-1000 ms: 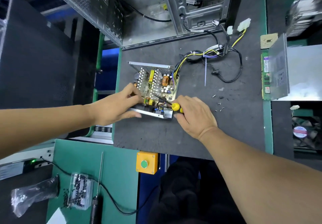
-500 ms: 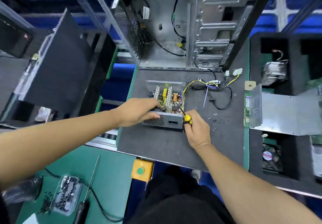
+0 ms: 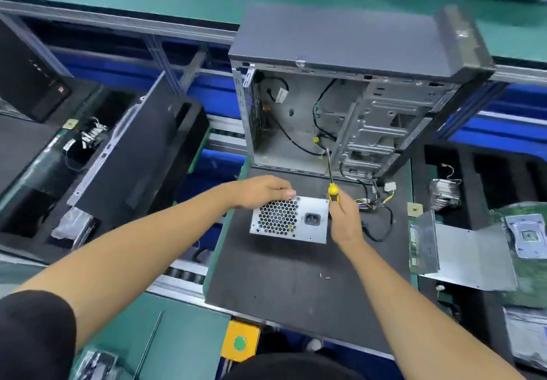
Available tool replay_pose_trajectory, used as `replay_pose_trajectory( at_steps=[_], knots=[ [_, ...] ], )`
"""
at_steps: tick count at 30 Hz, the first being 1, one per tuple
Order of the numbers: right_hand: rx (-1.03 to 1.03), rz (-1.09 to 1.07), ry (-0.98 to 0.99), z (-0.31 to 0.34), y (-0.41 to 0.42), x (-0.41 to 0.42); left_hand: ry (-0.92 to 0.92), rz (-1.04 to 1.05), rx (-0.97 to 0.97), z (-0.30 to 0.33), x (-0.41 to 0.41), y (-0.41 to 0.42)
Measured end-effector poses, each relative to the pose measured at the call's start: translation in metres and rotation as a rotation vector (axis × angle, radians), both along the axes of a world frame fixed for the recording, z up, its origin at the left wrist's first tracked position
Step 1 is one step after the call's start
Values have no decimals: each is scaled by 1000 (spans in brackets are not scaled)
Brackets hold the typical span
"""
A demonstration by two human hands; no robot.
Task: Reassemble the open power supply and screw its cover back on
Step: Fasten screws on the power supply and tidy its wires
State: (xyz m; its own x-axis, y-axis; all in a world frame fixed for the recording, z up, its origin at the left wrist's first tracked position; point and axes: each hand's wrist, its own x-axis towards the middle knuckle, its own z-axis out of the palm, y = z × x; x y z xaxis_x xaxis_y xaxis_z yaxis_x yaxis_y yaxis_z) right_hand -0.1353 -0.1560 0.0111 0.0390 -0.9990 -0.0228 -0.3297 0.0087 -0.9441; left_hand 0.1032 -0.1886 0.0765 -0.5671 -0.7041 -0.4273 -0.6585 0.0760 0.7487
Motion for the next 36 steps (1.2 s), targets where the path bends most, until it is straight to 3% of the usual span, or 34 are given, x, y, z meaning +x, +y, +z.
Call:
replay_pose_trajectory(
  at_steps=[7, 18, 30, 36],
  knots=[
    [161, -7, -123, 12, -34, 5, 37, -13, 239, -18, 9, -34],
    [82, 175, 141, 24, -48, -16, 1, -1, 337, -19, 9, -35],
    [66, 255, 202, 33, -37, -25, -97, 13, 289, 0, 5, -26],
    [143, 205, -31, 35, -31, -32, -106, 100, 167, 8, -2, -13]
  ],
)
